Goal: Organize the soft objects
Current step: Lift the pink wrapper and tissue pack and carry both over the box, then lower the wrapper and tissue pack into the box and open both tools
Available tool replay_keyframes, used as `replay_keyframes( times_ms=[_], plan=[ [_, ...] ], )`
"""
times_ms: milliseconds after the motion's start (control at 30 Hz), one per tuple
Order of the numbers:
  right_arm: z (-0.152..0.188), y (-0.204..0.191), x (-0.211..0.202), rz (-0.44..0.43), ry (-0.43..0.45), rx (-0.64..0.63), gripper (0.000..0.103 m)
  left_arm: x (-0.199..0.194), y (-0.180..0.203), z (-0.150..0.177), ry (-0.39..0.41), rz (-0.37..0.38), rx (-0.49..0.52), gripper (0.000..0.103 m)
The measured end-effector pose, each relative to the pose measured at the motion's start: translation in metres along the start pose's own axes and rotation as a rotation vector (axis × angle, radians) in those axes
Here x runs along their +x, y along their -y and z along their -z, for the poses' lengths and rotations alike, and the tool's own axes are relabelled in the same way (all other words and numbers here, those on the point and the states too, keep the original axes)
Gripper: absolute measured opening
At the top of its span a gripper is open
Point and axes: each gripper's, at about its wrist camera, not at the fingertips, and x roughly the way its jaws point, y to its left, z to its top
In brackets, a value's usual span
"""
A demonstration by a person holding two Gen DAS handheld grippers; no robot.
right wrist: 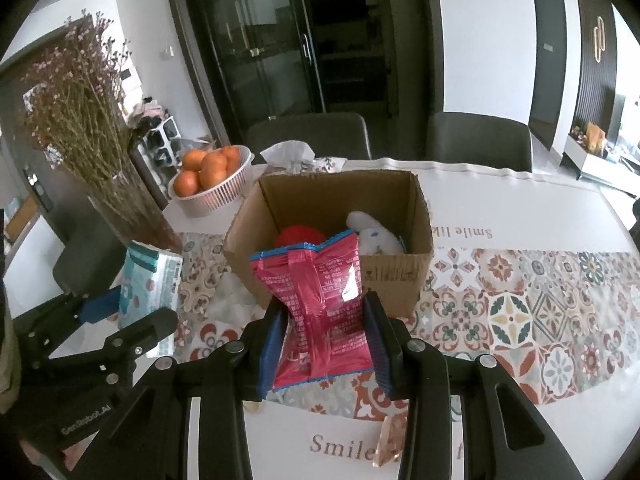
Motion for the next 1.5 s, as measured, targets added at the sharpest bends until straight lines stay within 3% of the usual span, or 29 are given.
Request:
replay_keyframes(
  times_ms=[567, 1167, 1500],
  plan=[
    [-0.032, 0.008, 0.018, -0.005, 0.032, -0.002, 0.040, 0.018, 0.000, -0.031, 0.028, 0.014, -0.002, 0.051],
    [-0.073, 0.026, 0.067, 0.001, 0.012, -0.002, 0.040, 0.072, -0.007, -0.076, 0.010, -0.003, 0.026, 0.051],
    [-0.084, 0.034, 0.102, 0.012, -0.022, -0.001, 0.040, 0.118, -0.011, -0.088, -0.044, 0.006, 0.032, 0.051]
  ],
)
